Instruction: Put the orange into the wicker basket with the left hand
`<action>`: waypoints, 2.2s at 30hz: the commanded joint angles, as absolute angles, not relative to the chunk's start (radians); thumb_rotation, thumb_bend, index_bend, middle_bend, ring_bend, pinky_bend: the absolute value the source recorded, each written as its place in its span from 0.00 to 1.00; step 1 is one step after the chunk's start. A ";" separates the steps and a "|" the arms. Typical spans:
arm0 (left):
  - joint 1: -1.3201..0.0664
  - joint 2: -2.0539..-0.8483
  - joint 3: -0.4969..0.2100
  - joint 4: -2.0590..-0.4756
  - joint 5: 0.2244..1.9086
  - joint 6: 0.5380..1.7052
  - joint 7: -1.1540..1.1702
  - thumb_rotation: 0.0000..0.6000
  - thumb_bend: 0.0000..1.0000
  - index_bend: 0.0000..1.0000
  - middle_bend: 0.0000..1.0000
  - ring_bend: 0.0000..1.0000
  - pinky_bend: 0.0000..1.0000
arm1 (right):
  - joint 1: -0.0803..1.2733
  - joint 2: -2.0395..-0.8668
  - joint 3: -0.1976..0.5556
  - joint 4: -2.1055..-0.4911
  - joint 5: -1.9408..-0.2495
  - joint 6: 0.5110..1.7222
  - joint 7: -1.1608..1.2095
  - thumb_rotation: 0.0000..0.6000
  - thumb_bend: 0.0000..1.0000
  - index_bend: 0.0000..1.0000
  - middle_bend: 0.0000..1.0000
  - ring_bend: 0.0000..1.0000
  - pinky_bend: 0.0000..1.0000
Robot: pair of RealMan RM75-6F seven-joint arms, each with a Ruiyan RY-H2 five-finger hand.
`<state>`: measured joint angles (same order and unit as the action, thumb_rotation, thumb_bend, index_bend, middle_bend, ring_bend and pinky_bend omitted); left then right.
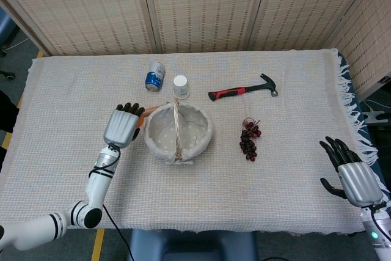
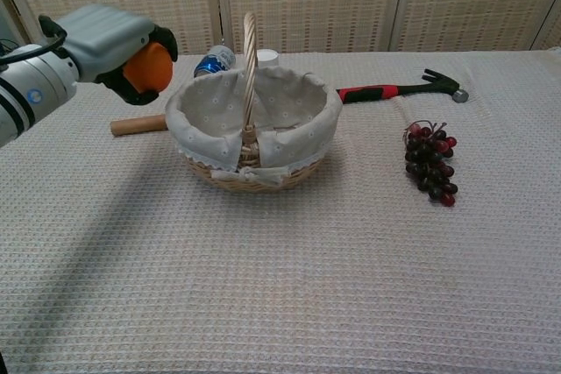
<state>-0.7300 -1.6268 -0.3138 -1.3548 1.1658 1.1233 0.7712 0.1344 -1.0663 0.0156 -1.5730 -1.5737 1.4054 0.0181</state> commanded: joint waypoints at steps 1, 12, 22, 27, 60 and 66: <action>-0.744 -1.624 -0.304 -1.328 1.159 1.143 0.810 1.00 0.43 0.35 0.43 0.57 0.70 | 0.133 -1.068 0.016 -1.572 -1.574 1.408 0.019 1.00 0.19 0.00 0.00 0.00 0.24; -0.774 -1.629 -0.353 -1.487 1.094 1.157 0.741 1.00 0.43 0.35 0.44 0.57 0.70 | 0.138 -1.070 0.011 -1.575 -1.572 1.396 0.002 1.00 0.19 0.00 0.00 0.00 0.24; -0.798 -1.701 -0.378 -1.579 0.971 1.160 0.668 1.00 0.43 0.35 0.45 0.58 0.70 | 0.131 -1.063 0.015 -1.572 -1.573 1.416 0.029 1.00 0.19 0.00 0.00 0.00 0.24; -0.798 -1.790 -0.412 -1.569 0.913 1.188 0.553 1.00 0.44 0.35 0.46 0.60 0.71 | 0.130 -1.061 0.017 -1.570 -1.570 1.419 0.039 1.00 0.19 0.00 0.00 0.00 0.24; -0.769 -1.646 -0.261 -1.510 1.062 1.252 0.644 1.00 0.44 0.09 0.10 0.15 0.21 | 0.135 -1.057 0.017 -1.575 -1.562 1.403 0.037 1.00 0.19 0.00 0.00 0.00 0.24; -0.697 -1.430 -0.086 -1.513 1.151 1.222 0.762 1.00 0.46 0.11 0.12 0.16 0.22 | 0.135 -1.060 0.017 -1.578 -1.559 1.403 0.028 1.00 0.19 0.00 0.00 0.00 0.24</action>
